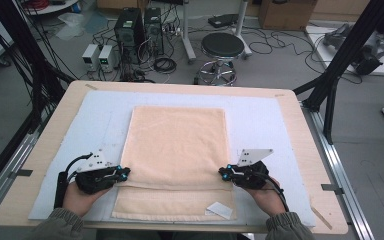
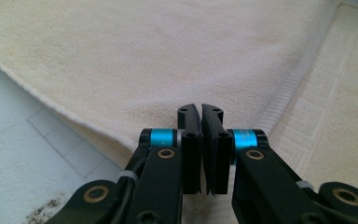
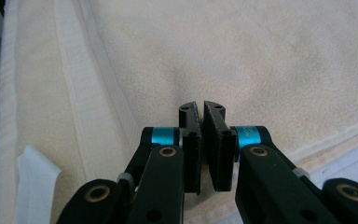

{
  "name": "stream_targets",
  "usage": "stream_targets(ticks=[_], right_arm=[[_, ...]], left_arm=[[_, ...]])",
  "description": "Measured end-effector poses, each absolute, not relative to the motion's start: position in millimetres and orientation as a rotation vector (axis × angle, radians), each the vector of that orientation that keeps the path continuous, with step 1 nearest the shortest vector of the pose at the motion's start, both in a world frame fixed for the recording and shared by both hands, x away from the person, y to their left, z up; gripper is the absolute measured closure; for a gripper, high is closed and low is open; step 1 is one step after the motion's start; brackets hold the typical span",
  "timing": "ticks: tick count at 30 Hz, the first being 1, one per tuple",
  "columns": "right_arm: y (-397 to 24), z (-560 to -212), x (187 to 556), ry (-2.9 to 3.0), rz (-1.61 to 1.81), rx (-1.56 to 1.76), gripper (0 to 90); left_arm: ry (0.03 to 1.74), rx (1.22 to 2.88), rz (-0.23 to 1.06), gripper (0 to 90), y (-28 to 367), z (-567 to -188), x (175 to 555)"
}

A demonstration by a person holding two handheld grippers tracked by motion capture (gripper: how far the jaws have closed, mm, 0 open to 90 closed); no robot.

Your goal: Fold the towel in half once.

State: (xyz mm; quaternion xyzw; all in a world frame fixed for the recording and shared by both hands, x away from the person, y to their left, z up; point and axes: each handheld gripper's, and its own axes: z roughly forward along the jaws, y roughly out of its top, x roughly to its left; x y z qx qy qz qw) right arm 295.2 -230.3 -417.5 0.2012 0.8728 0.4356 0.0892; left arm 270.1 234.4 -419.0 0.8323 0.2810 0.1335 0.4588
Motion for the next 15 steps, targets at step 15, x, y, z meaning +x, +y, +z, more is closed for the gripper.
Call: stream_targets(ticks=[15], right_arm=[[-235.0, -379.6, 263.2, 2.589, 1.297, 0.506, 85.6]], left_arm=[[0.645, 2.046, 0.335, 86.2, 233.1, -397.8, 242.1]])
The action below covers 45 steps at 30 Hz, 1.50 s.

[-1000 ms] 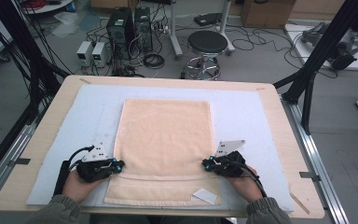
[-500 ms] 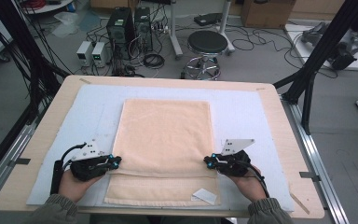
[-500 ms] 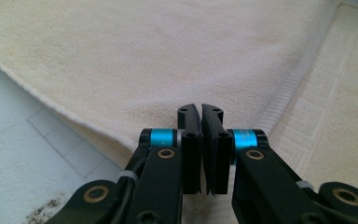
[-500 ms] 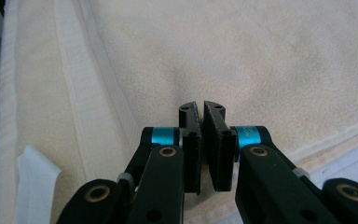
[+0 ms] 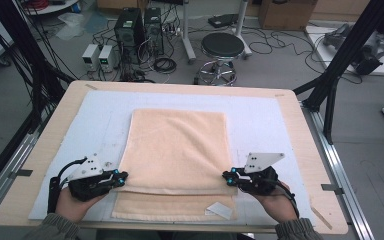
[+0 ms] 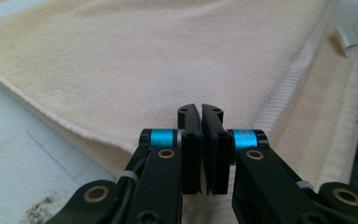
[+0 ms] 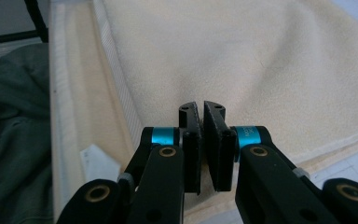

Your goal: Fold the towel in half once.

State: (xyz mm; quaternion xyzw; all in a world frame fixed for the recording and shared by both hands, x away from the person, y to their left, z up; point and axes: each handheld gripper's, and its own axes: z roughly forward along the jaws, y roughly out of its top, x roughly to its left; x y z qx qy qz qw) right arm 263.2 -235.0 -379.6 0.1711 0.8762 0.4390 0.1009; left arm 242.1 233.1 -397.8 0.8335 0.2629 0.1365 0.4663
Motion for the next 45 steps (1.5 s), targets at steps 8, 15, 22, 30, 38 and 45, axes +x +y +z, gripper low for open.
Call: stream_targets(ticks=[8, 15, 22, 30, 38, 45], right_arm=[[-236.7, -379.8, 240.6, 2.627, 1.302, 0.491, 85.6], [-235.5, -394.4, 231.5, 2.676, 1.277, 0.501, 85.6], [-239.6, -402.0, 227.8, 2.715, 1.279, 0.497, 79.3], [-239.0, -409.0, 230.8, 2.717, 1.329, 0.512, 69.8], [-231.2, -437.9, 243.3, 2.810, 1.267, 0.553, 72.4], [-232.5, -440.6, 241.4, 2.810, 1.280, 0.545, 75.4]], left_arm=[[0.612, 2.102, 0.315, 86.2, 234.1, -398.3, 217.3], [0.608, 2.143, 0.287, 86.2, 232.5, -407.1, 210.1], [0.589, 2.172, 0.261, 81.7, 228.1, -411.5, 205.8], [0.617, 2.173, 0.231, 68.8, 228.5, -419.2, 211.0], [0.603, 2.228, 0.171, 70.2, 226.0, -433.8, 218.6], [0.609, 2.220, 0.154, 76.1, 230.0, -436.6, 214.7]])
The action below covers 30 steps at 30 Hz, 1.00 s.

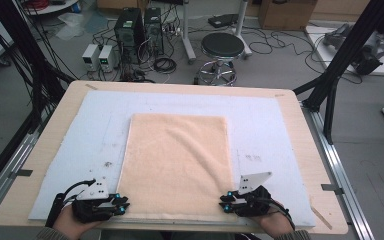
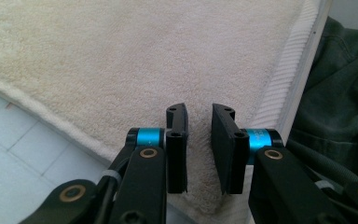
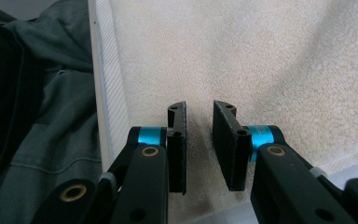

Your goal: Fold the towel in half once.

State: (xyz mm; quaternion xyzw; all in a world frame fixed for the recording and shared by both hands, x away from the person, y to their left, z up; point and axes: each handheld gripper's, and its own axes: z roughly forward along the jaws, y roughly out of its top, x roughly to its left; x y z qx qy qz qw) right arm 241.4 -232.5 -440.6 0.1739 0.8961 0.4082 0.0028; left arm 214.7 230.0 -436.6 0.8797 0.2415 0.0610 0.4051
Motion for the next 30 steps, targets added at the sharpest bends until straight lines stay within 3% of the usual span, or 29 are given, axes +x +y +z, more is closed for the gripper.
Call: stream_targets(ticks=[6, 12, 15, 17, 25, 30], right_arm=[[-232.8, -438.2, 240.0, 2.820, 1.276, 0.535, 71.8], [-240.2, -428.6, 247.9, 2.699, 1.400, 0.636, 51.7], [-242.0, -423.9, 255.1, 2.632, 1.443, 0.706, 33.7], [-242.1, -420.3, 260.1, 2.591, 1.467, 0.714, 27.7], [-239.0, -403.9, 282.9, 2.527, 1.421, 0.713, 20.5], [-233.6, -394.5, 298.9, 2.519, 1.361, 0.717, 19.6]], left_arm=[[0.612, 2.205, 0.136, 76.0, 232.5, -436.7, 214.6], [0.637, 2.157, 0.157, 64.7, 236.2, -429.8, 220.7], [0.657, 2.109, 0.197, 56.9, 237.9, -423.3, 223.4], [0.668, 2.082, 0.223, 51.9, 240.0, -418.8, 226.7], [0.741, 1.989, 0.276, 32.6, 238.3, -404.3, 250.9], [0.731, 1.976, 0.298, 31.3, 230.1, -396.4, 264.6]])
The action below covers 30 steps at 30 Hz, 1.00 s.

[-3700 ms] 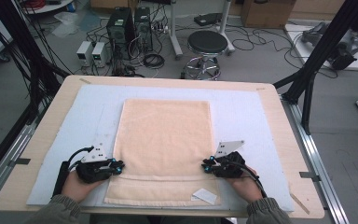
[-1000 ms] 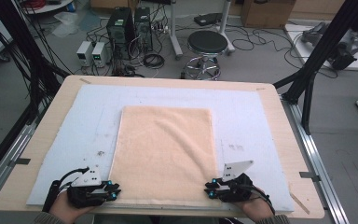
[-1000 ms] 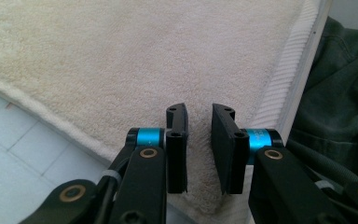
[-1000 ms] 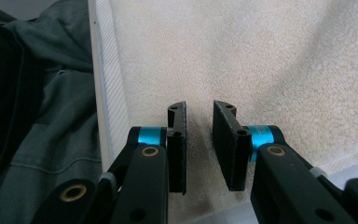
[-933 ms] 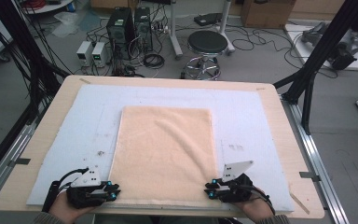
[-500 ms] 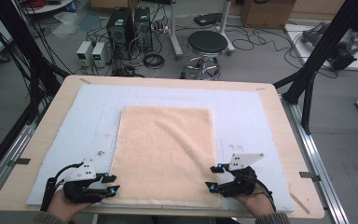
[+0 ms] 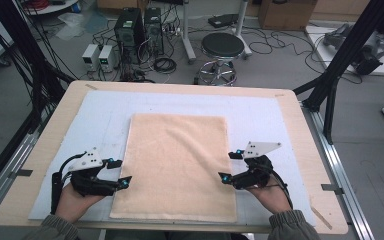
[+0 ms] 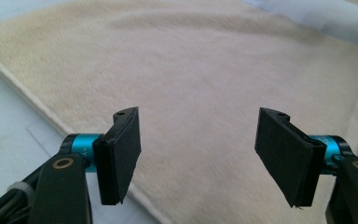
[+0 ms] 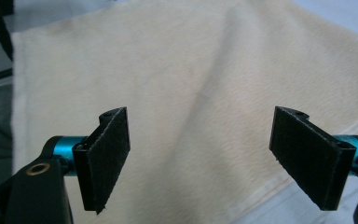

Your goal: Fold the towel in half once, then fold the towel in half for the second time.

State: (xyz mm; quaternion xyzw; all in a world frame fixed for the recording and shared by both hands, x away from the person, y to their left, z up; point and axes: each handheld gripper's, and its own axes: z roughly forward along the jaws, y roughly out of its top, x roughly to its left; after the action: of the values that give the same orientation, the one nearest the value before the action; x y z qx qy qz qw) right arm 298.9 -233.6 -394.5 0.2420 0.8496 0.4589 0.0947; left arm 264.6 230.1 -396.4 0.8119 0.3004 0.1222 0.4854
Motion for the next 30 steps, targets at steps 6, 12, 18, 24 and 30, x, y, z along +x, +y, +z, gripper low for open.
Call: stream_targets(ticks=[6, 12, 18, 24, 30], right_arm=[[-227.1, -389.5, 317.1, 2.510, 1.333, 0.719, 19.4], [-221.5, -392.0, 322.2, 2.531, 1.305, 0.717, 19.4], [-218.6, -389.3, 333.6, 2.531, 1.298, 0.724, 19.5], [-215.7, -375.5, 363.2, 2.516, 1.269, 0.742, 19.5], [-216.3, -365.3, 399.9, 2.476, 1.244, 0.797, 19.6]], left_arm=[[0.729, 1.963, 0.312, 30.9, 225.1, -390.7, 276.5], [0.742, 1.959, 0.303, 30.9, 225.4, -391.0, 281.6], [0.779, 1.931, 0.306, 31.1, 228.5, -388.2, 295.8], [0.806, 1.911, 0.365, 31.9, 232.6, -374.1, 322.3], [0.853, 1.895, 0.416, 33.0, 237.2, -361.5, 361.9]])
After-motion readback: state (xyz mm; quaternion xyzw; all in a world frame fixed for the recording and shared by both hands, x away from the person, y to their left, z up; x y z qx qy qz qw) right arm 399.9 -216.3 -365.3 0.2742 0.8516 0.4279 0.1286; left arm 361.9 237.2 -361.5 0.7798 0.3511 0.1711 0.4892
